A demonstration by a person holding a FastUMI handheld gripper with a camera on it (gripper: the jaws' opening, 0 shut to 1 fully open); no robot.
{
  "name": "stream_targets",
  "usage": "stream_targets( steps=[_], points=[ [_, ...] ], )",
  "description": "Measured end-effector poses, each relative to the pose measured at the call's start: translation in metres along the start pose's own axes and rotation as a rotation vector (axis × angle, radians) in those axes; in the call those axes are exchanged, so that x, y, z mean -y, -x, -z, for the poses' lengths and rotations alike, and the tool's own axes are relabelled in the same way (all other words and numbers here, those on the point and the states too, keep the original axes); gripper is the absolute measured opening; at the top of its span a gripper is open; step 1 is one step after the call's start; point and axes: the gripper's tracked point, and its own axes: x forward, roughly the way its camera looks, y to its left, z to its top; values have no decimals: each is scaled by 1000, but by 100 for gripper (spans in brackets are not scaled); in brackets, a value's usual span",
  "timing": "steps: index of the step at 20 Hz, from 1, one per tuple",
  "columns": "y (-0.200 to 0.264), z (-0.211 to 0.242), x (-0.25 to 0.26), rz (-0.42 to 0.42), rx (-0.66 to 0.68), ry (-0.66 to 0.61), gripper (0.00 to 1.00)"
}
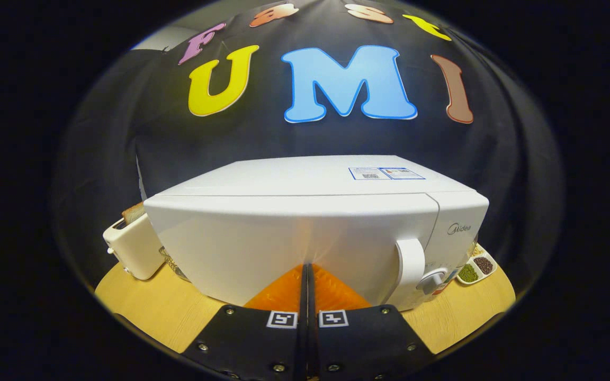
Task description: Open the microwave, put the food inside, and close the microwave door.
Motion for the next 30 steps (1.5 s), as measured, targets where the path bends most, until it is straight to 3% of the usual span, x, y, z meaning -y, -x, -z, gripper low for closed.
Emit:
stream_targets(
  steps=[4, 12, 21, 23, 26, 30],
  points=[
    [29, -17, 2, 11, 60, 34, 0],
    [137, -53, -18, 5, 222, 86, 0],
    [229, -26, -26, 22, 266, 82, 1],
    [244, -20, -30, 15, 269, 72, 31],
    [267, -13, -32, 18, 279, 83, 99],
    [278, -14, -36, 24, 309, 106, 98]
  ],
)
